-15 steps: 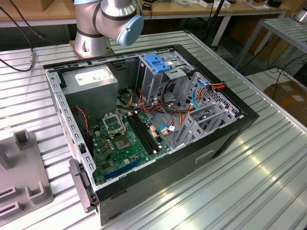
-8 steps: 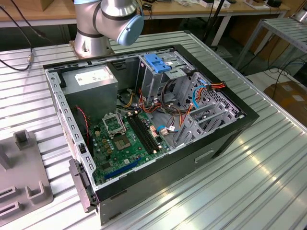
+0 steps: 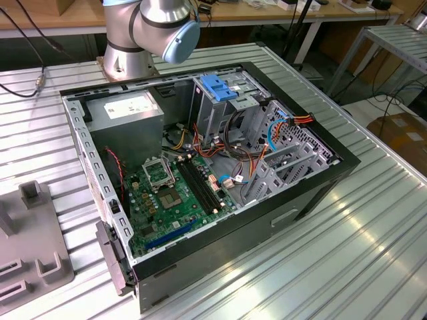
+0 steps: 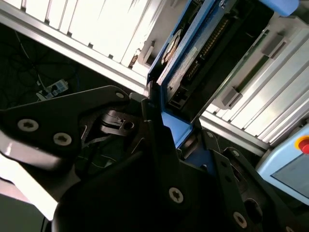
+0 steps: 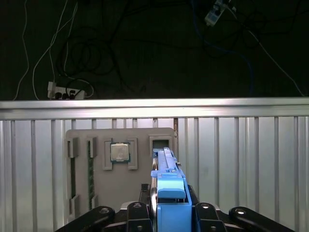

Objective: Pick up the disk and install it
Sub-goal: 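Pick up the disk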

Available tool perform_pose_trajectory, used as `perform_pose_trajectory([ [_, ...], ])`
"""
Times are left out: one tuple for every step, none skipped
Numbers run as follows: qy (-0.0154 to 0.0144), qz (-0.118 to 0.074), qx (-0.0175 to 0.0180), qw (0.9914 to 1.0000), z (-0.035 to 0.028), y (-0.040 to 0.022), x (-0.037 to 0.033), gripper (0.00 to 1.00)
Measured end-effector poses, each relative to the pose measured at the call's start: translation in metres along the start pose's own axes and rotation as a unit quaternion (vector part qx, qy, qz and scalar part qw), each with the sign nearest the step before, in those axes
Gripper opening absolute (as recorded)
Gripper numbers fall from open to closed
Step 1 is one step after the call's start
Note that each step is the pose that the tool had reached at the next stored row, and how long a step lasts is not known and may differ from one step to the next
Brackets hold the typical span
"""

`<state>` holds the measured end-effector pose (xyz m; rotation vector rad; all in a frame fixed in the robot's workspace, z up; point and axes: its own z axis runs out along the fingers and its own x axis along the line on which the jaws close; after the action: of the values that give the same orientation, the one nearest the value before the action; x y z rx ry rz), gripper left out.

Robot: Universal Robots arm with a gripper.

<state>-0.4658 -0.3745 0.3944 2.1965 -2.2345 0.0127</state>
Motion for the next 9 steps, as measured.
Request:
perform_pose_trajectory([
  [0.0, 0.0, 0.0, 1.0, -0.0009, 0.0, 0.0, 0.37],
  [0.0, 0.0, 0.0001, 1.0, -0.002, 0.0, 0.0, 0.37],
  [0.0, 0.0, 0.0001, 1.0, -0.0028, 0.0, 0.0001, 0.37],
  [0.0, 0.0, 0.0, 1.0, -0.0039, 0.0, 0.0001, 0.37],
  [0.0, 0.0, 0.0, 1.0, -0.0049, 0.0, 0.0001, 0.37],
  [0.0, 0.0, 0.0, 1.0, -0.0067, 0.0, 0.0001, 0.37],
  [0.0, 0.0, 0.0, 1.0, -0.0075, 0.0, 0.0001, 0.37],
  [0.0, 0.0, 0.0, 1.0, -0.0083, 0.0, 0.0001, 0.37],
  [0.0, 0.0, 0.0, 1.0, -0.0097, 0.0, 0.0001, 0.37],
])
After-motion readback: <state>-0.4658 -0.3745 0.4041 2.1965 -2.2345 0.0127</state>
